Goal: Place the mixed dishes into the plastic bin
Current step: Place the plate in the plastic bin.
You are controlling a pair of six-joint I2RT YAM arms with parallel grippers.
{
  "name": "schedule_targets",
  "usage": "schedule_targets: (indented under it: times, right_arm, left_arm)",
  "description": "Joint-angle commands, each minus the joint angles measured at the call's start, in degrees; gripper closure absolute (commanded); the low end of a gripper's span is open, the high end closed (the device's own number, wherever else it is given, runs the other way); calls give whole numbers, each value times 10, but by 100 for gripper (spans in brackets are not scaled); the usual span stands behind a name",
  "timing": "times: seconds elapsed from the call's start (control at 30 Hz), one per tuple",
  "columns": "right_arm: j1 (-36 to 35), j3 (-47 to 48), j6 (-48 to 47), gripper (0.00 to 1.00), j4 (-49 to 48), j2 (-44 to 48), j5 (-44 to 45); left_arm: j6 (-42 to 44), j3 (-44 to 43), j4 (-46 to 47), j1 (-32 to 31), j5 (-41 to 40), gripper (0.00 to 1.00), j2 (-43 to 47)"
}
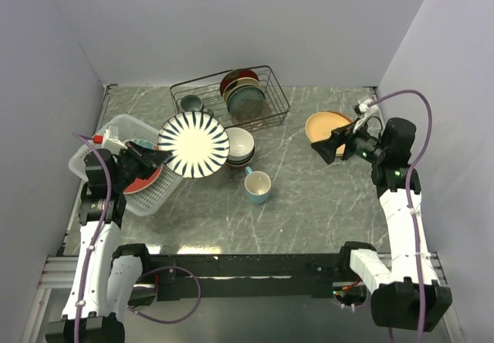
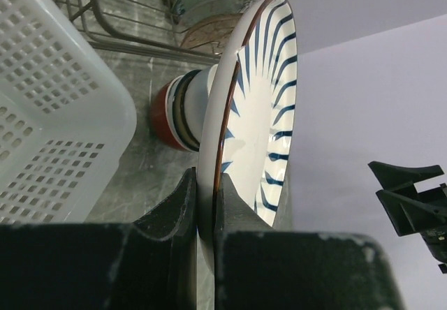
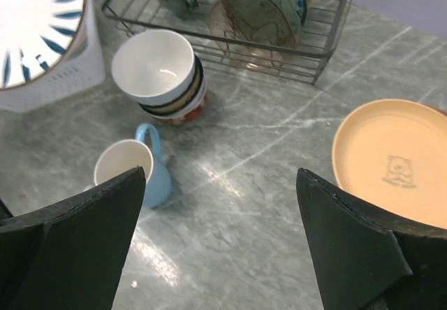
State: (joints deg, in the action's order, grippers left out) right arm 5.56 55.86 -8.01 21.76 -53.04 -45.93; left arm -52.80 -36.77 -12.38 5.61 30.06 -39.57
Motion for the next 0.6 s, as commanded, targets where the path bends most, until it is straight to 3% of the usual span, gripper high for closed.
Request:
schedule_targets:
  times: [0.0, 0.23, 0.57]
  right_arm:
    - [69, -72, 79, 4, -134, 2, -129]
    - [121, -109, 47, 3, -116, 0, -157]
    - [132, -129, 70, 2, -141, 25, -156]
  left_arm:
    - [-8, -24, 53, 12, 6, 99, 34]
    - [-15, -23, 32, 21, -47, 99, 75]
    - [-33, -31, 3, 21, -150, 99, 110]
